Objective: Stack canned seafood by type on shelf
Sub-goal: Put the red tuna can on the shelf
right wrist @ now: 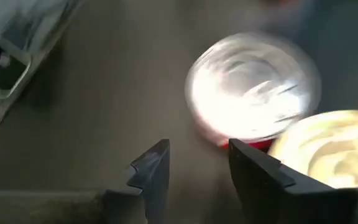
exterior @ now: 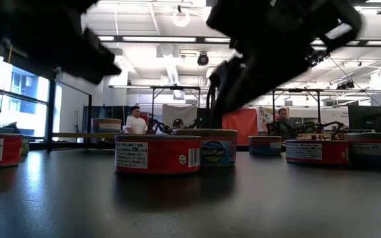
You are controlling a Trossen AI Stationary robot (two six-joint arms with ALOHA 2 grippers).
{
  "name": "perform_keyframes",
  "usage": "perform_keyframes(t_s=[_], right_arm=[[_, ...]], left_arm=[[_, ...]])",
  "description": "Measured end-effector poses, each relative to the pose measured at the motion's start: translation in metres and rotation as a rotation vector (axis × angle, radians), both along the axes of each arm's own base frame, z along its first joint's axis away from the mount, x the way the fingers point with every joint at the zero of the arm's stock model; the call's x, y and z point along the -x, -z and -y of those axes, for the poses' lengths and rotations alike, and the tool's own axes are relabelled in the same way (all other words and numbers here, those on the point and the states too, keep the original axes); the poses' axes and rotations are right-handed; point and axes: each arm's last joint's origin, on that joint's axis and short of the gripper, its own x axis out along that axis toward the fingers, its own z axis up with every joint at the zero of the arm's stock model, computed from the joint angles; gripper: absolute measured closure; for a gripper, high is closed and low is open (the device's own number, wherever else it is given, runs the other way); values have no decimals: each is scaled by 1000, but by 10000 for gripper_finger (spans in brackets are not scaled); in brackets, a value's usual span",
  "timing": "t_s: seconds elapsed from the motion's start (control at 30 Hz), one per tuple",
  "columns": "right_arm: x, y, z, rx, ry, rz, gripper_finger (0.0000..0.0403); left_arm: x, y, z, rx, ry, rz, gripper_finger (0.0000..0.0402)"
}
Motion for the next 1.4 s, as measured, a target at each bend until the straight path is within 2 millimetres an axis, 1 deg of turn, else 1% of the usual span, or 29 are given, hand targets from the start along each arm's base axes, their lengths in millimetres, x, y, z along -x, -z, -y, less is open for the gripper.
perform_keyframes(t_s=[0.07,0.13,0.23,0.3,0.37,0.47,0.53,0.63,0.7,0.8,0.9,0.97,1.03,1.13,1.2,1.33,1.4], right_arm=[[-3,10,-7,26,-21,-55,247],[-6,21,-9,57,-7,-82,247],[-13,34,-3,108,77,-99,247],[-18,36,2,118,144,-90,247],[-22,38,7,98,164,-87,247],[-26,37,10,96,161,-42,247],[-30,36,11,96,150,2,247],[-36,30,10,112,112,96,247],[-37,28,10,125,82,123,247],[-38,28,10,150,47,141,247],[-40,23,13,161,53,181,247],[-41,17,16,169,72,193,247],[-42,6,18,170,82,207,247],[-41,-18,17,177,82,202,247],[-36,-32,18,190,87,169,247],[-23,-57,25,274,173,128,247],[-17,-64,29,322,225,117,247]], left_arm=[[-3,10,1,-1,-6,-25,401],[-6,18,3,9,-12,-28,401],[-9,29,2,2,-21,-43,401],[-11,36,-1,-11,-36,-68,401],[-13,41,-5,-25,-51,-91,401],[-15,43,-15,-66,-71,-131,401],[-14,41,-26,-136,-116,-164,401],[-8,32,-44,-254,-258,-205,401],[1,21,-52,-299,-319,-224,401],[13,-4,-56,-284,-341,-205,401],[26,-17,-54,-239,-325,-207,401],[31,-23,-52,-198,-332,-185,401],[32,-23,-51,-170,-352,-184,401],[30,-16,-55,-144,-418,-206,394],[27,-9,-61,-135,-468,-243,380],[19,5,-75,-116,-553,-301,331],[15,12,-80,-128,-554,-328,300]])
